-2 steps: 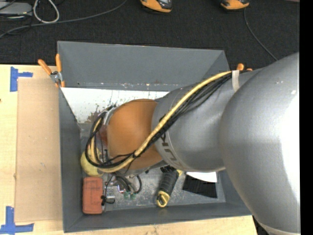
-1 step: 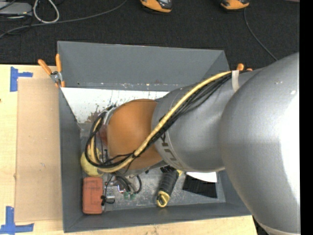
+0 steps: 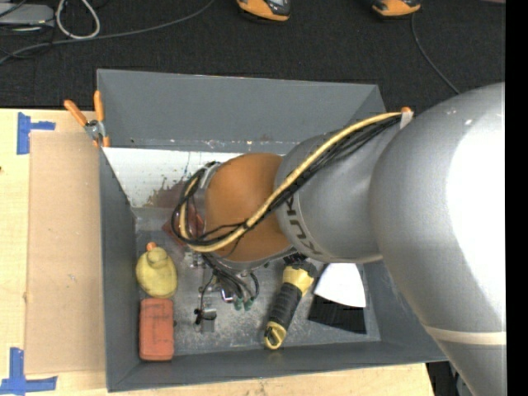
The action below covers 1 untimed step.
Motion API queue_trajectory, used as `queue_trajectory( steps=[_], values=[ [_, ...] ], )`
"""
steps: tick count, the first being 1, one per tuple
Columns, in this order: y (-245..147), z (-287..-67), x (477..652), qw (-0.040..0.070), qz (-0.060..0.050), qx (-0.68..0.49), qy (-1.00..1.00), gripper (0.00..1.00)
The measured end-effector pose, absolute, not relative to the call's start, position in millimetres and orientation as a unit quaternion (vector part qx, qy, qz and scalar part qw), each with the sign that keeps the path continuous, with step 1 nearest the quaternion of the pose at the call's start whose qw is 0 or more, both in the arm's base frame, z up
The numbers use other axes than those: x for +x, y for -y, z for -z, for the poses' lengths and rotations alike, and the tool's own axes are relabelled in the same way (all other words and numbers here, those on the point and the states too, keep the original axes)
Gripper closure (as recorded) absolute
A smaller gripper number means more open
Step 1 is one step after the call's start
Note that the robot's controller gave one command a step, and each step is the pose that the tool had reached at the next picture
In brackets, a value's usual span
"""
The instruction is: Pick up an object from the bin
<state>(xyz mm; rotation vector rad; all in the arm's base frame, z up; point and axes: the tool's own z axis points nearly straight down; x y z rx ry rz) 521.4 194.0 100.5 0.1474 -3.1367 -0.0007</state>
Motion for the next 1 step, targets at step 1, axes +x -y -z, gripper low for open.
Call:
queue_trajectory(
  steps=[1],
  values=[
    [-198.6, -80.5, 554.5, 0.0, 0.0, 0.075, 0.997, 0.0]
  ],
)
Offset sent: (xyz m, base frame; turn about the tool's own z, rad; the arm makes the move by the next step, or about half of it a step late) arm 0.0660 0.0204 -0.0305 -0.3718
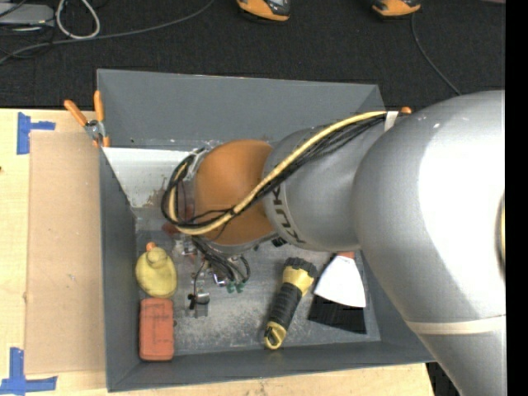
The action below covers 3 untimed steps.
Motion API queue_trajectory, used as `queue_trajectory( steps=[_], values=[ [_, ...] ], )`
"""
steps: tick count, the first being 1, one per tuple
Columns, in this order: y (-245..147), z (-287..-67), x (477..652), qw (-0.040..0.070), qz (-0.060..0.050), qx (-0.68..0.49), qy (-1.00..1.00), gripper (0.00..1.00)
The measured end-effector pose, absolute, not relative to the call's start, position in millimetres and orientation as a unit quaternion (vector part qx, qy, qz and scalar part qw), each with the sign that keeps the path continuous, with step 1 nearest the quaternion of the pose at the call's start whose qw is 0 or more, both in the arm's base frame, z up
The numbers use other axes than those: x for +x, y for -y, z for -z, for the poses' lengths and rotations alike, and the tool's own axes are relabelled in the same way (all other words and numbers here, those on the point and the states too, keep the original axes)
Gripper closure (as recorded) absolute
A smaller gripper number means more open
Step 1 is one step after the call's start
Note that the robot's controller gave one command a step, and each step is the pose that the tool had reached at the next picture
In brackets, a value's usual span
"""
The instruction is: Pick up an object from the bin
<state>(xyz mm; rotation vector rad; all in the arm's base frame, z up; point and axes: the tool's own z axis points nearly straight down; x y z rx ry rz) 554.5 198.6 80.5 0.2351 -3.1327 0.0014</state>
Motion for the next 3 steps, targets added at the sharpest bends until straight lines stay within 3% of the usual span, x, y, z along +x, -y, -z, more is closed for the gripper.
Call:
queue_trajectory(
  steps=[1, 3],
  values=[
    [-211.4, -71.3, 583.7, 0.0, -0.001, 0.227, 0.974, 0.0],
    [-213.0, -70.1, 588.7, 0.0, -0.001, 0.228, 0.974, 0.0]
  ],
)
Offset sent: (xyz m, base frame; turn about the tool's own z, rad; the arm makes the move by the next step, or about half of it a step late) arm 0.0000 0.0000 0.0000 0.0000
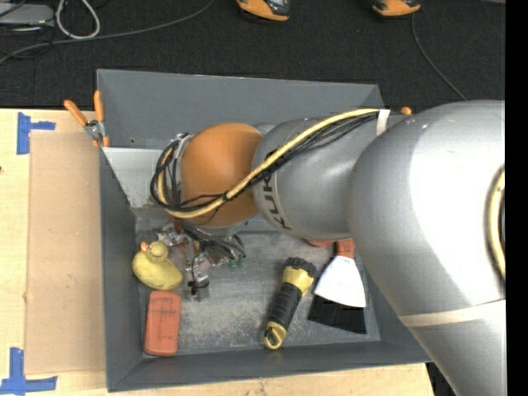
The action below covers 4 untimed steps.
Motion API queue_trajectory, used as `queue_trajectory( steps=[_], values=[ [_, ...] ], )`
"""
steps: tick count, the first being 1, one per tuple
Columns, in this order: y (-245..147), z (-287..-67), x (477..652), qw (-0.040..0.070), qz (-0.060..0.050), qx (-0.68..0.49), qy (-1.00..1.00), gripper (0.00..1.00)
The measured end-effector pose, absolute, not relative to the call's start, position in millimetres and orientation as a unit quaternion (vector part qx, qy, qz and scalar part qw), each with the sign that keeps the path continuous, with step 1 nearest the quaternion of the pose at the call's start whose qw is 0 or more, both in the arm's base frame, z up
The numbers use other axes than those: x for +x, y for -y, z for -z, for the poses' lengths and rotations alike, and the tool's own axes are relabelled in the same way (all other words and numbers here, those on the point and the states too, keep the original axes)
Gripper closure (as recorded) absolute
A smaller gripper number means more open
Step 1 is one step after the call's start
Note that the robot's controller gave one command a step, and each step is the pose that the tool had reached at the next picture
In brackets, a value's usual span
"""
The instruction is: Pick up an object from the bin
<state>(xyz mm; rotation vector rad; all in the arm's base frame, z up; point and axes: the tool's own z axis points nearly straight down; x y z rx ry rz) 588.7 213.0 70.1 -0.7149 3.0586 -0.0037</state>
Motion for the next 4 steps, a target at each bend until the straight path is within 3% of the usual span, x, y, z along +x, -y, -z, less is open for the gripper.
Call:
queue_trajectory(
  steps=[1, 2, 3, 4],
  values=[
    [-230.6, -69.8, 539.2, 0.001, 0.001, -0.267, -0.964, 0.0],
    [-236.9, -69.2, 540.1, -0.002, 0.001, -0.296, -0.955, 0.0],
    [-201.0, -142.2, 545.5, -0.002, 0.0, -0.446, -0.895, 0.0],
    [-223.6, -115.4, 530.8, 0.001, 0.0, -0.396, -0.918, 0.0]
  ],
)
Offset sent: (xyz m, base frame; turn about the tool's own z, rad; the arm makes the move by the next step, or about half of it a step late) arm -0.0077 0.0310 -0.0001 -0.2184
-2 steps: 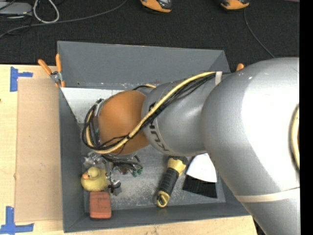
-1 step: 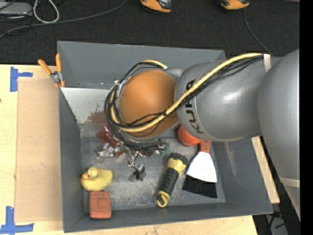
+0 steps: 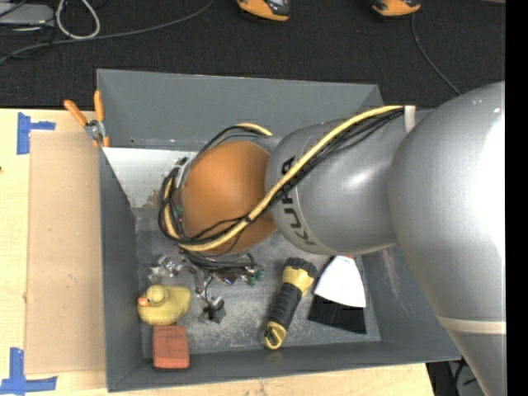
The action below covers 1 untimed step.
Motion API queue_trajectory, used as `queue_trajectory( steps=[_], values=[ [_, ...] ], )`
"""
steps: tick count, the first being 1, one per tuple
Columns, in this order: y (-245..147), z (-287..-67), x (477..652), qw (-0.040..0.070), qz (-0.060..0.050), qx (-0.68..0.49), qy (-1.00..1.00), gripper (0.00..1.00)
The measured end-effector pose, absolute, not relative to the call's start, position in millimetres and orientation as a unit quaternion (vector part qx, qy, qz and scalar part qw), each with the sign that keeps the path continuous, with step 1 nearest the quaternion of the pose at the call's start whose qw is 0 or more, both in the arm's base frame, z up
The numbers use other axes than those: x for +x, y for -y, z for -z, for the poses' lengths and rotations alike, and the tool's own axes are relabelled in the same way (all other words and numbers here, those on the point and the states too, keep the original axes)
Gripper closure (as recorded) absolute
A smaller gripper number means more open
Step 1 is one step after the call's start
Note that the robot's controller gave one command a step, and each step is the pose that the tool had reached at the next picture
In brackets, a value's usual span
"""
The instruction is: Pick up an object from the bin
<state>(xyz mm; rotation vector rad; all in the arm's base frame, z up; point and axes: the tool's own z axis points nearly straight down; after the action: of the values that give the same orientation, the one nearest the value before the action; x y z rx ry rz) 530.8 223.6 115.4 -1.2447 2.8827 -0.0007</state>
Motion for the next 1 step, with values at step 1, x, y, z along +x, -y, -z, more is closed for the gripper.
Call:
queue_trajectory(
  steps=[1],
  values=[
    [-194.9, -105.2, 521.5, 0.001, 0.001, -0.396, -0.918, 0.0]
  ],
)
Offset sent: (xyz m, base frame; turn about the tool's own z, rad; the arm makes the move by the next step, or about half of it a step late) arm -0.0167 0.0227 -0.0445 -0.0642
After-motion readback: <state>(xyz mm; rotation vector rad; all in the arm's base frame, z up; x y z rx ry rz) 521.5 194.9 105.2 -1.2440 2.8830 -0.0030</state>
